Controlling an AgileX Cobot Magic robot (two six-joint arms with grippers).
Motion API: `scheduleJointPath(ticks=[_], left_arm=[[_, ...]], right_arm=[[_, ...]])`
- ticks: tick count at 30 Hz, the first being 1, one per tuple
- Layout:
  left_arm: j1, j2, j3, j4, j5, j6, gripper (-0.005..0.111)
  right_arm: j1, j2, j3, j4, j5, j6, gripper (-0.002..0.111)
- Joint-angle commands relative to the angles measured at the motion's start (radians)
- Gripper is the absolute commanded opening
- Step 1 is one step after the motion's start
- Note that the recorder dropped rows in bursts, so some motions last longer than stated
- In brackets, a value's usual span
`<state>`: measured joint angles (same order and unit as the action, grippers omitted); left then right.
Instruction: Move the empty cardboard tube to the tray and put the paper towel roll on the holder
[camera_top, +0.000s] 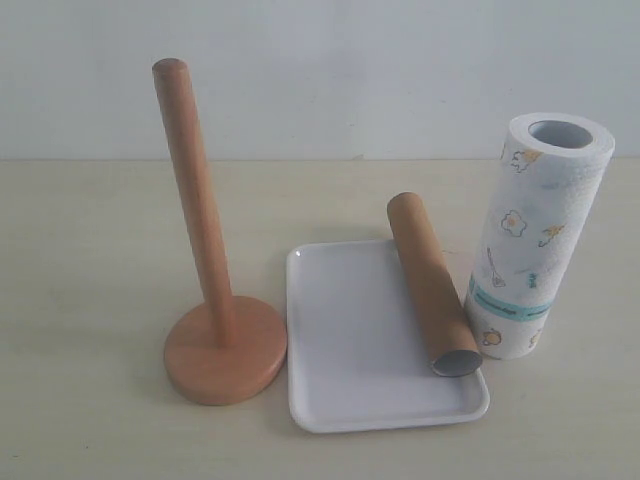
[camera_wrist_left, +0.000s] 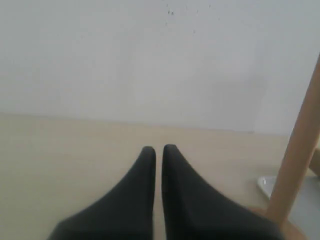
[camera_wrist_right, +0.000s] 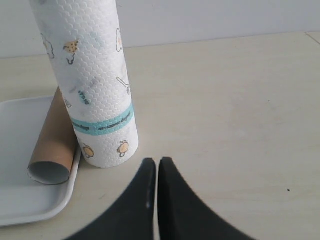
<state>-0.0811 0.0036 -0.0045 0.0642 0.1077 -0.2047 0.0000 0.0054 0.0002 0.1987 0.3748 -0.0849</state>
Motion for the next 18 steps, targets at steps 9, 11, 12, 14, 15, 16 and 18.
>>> scheduleJointPath(ticks=[9,11,12,14,15,16,18], left_arm=[[0.037,-0.004,0.004,-0.021,0.202,0.057,0.004],[0.037,-0.004,0.004,-0.058,0.18,0.057,0.004],[0.037,-0.004,0.004,-0.095,0.181,0.057,0.004],[0.037,-0.004,0.004,-0.178,0.181,0.057,0.004],[0.037,-0.004,0.004,-0.2,0.181,0.057,0.004],[0.037,-0.004,0.004,-0.207,0.181,0.057,0.004],[0.037,-0.004,0.004,-0.207,0.181,0.057,0.004]], right_arm=[[-0.002,-0.005,0.0,0.0,-0.005,-0.003,0.001],[-0.002,-0.005,0.0,0.0,-0.005,-0.003,0.001],[-0.002,-0.005,0.0,0.0,-0.005,-0.003,0.001],[-0.002,-0.005,0.0,0.0,-0.005,-0.003,0.001],[-0.002,-0.005,0.0,0.0,-0.005,-0.003,0.001],[-0.002,-0.005,0.0,0.0,-0.005,-0.003,0.001],[-0.002,-0.005,0.0,0.0,-0.005,-0.003,0.001]])
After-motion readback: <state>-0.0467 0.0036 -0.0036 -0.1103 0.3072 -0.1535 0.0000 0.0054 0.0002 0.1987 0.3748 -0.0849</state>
